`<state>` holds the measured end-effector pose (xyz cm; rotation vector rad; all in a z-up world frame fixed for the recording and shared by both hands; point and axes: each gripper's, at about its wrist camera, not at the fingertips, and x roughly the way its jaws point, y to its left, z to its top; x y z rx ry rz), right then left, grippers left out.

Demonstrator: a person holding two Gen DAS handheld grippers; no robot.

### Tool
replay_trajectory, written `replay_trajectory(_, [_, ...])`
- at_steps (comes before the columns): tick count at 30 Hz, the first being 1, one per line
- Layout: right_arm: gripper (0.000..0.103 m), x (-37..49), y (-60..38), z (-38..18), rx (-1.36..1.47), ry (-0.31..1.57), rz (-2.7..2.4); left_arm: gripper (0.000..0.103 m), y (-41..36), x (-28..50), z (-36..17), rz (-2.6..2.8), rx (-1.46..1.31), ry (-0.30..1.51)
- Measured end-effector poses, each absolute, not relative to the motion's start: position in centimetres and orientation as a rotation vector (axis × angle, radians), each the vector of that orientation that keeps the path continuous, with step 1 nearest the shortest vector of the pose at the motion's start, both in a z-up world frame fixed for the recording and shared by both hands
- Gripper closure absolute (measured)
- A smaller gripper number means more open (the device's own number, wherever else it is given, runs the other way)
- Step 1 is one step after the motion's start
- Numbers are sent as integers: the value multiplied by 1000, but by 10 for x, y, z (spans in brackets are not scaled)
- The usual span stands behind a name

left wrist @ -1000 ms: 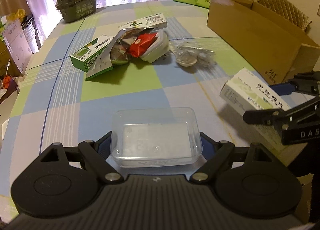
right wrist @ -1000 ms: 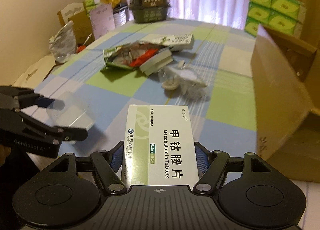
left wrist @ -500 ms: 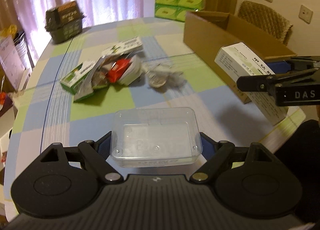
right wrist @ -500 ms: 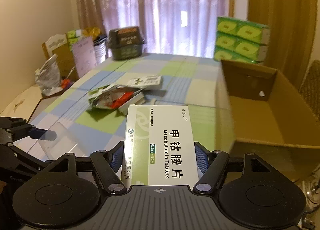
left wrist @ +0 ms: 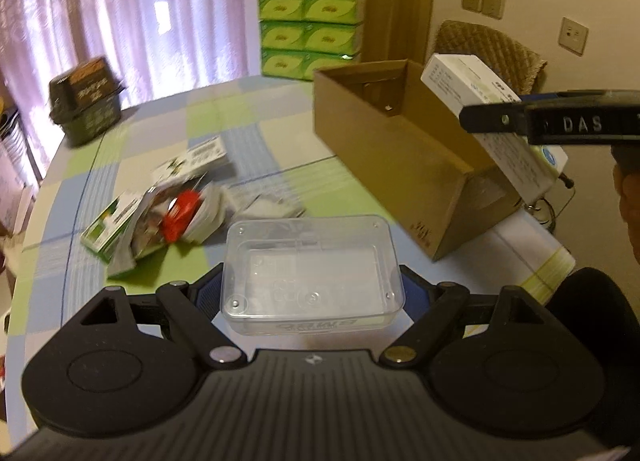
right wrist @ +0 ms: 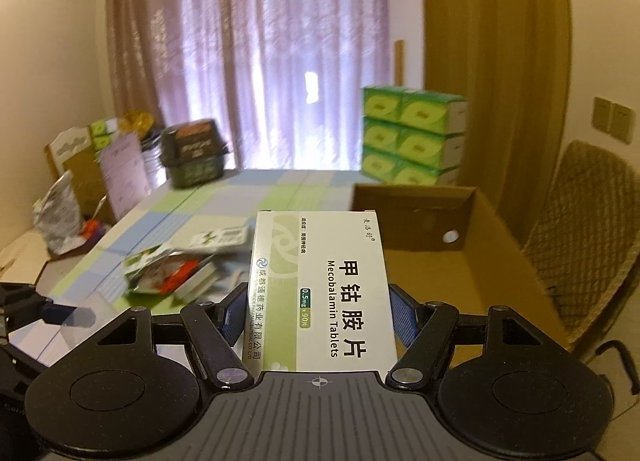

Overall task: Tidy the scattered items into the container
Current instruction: 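Carry the tablet box with the right gripper over the cardboard box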

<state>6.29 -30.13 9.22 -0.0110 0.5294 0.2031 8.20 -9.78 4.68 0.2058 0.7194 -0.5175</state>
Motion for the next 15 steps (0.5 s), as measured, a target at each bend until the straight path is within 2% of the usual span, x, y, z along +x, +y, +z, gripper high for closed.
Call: replay_trajectory(15, [30,105,-380,113,5,508,84,20,-191,122,86,-686,229,616])
